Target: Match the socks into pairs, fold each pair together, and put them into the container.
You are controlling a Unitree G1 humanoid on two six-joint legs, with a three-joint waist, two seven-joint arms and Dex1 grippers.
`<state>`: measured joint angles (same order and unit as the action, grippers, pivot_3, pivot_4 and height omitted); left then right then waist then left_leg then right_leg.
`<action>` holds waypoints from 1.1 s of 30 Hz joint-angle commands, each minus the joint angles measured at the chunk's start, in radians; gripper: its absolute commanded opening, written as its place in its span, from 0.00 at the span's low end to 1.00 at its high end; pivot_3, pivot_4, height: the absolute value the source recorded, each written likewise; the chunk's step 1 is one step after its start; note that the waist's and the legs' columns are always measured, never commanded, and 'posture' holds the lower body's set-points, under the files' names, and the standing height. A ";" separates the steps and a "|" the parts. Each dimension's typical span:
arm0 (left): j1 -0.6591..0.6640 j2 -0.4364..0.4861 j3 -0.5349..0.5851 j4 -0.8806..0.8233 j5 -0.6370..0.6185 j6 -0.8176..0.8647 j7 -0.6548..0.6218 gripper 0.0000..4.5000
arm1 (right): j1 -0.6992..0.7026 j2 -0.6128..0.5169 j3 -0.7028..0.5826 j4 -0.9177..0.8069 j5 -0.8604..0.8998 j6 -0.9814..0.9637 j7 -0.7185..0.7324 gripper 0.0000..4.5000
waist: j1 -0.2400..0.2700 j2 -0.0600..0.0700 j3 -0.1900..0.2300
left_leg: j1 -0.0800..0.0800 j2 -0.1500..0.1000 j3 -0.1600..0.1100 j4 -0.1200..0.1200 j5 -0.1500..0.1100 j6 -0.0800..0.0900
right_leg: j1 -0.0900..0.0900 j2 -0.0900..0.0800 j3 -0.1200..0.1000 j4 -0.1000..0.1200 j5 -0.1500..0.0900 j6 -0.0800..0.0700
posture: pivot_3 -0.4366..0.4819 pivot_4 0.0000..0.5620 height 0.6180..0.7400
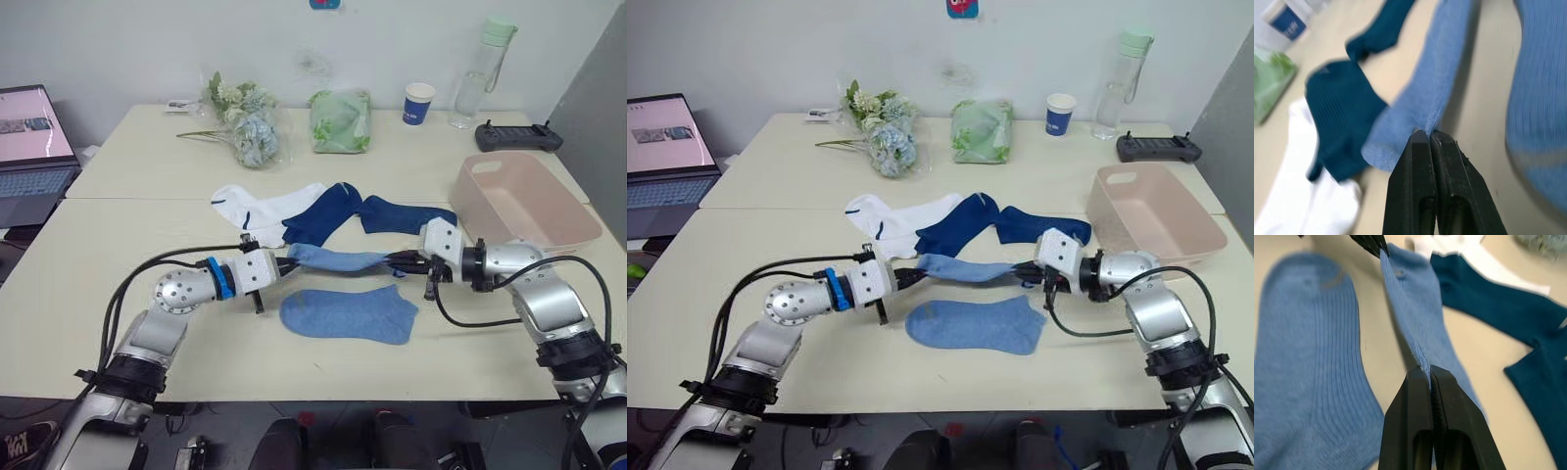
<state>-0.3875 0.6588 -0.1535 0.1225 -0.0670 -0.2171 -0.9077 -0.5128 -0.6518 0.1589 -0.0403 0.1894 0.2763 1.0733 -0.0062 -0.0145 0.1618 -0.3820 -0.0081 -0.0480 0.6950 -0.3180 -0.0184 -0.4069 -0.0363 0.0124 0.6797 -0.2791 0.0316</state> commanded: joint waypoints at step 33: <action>-0.127 0.079 -0.117 -0.179 -0.240 0.671 -0.256 0.01 | 0.111 -0.116 0.006 -0.148 0.256 0.318 0.000 0.00 | -0.001 -0.001 0.001 | 0.000 0.001 0.000 0.000 0.000 0.001 | 0.001 0.007 0.001 0.000 0.000 0.000 | 0.48 0.27 1.00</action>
<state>-0.4993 0.7395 -0.2742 -0.0622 -0.3226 0.4708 -1.1664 -0.3831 -0.7719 0.1679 -0.1973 0.4608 0.6250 1.0633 -0.0068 -0.0157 0.1627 -0.3815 -0.0075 -0.0477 0.6953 -0.3183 -0.0178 -0.4063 -0.0298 0.0132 0.6793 -0.2794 0.0319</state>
